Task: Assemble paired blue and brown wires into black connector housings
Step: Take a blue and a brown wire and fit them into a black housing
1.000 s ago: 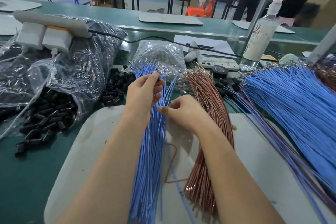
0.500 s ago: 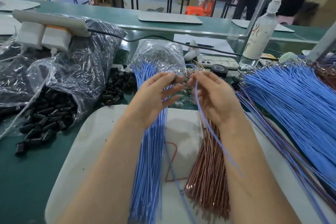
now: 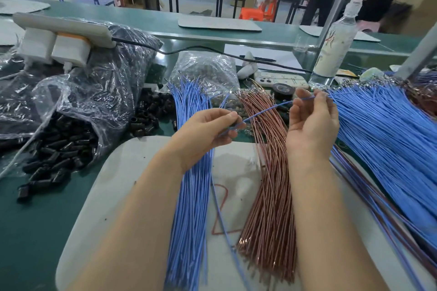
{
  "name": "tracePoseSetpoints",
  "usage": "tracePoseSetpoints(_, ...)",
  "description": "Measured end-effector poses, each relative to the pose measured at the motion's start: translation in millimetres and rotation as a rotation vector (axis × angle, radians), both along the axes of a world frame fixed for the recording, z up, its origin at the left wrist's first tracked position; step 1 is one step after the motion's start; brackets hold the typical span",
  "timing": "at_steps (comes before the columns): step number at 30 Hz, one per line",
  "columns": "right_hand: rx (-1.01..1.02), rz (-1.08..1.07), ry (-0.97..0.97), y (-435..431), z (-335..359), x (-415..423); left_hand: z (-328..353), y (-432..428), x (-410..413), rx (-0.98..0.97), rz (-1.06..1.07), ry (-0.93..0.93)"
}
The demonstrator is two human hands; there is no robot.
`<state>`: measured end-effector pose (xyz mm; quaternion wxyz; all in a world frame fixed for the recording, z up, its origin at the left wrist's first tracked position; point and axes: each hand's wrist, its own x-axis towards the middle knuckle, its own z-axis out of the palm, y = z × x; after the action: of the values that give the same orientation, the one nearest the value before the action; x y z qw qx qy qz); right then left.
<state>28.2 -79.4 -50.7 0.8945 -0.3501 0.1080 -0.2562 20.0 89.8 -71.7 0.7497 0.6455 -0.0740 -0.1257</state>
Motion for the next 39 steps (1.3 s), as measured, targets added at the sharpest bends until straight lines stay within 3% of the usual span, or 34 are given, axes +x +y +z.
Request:
tracePoseSetpoints(3,-0.11,0.072,0.068,2.9,-3.2,4.8,-2.9,-1.2,2.5,-0.014,0.08,-0.043)
tracePoseSetpoints(8,-0.706,0.473,0.205,31.4,-18.7,9.0,-3.8,-4.9,5.9,-0.066,0.193,-0.065)
tracePoseSetpoints(10,-0.81,0.453,0.19,34.5,-22.8,9.3,-4.1,-5.2,6.5,-0.069,0.22,-0.077)
tracePoseSetpoints(15,-0.69,0.214,0.158,22.3,-19.5,14.7,-5.6,-1.8,6.7,0.003,0.344,-0.141)
tracePoseSetpoints(24,-0.689,0.148,0.086,25.9,-15.1,11.2,-9.0,-4.5,5.6,0.367,0.437,-0.349)
tracePoseSetpoints(31,-0.82,0.074,0.026,31.8,-10.8,4.3,-11.7,-5.4,6.3,0.411,0.479,-0.398)
tracePoseSetpoints(39,-1.148,-0.075,-0.048,35.7,-12.5,-1.1,-15.4,-4.9,7.9,0.546,0.485,-0.471)
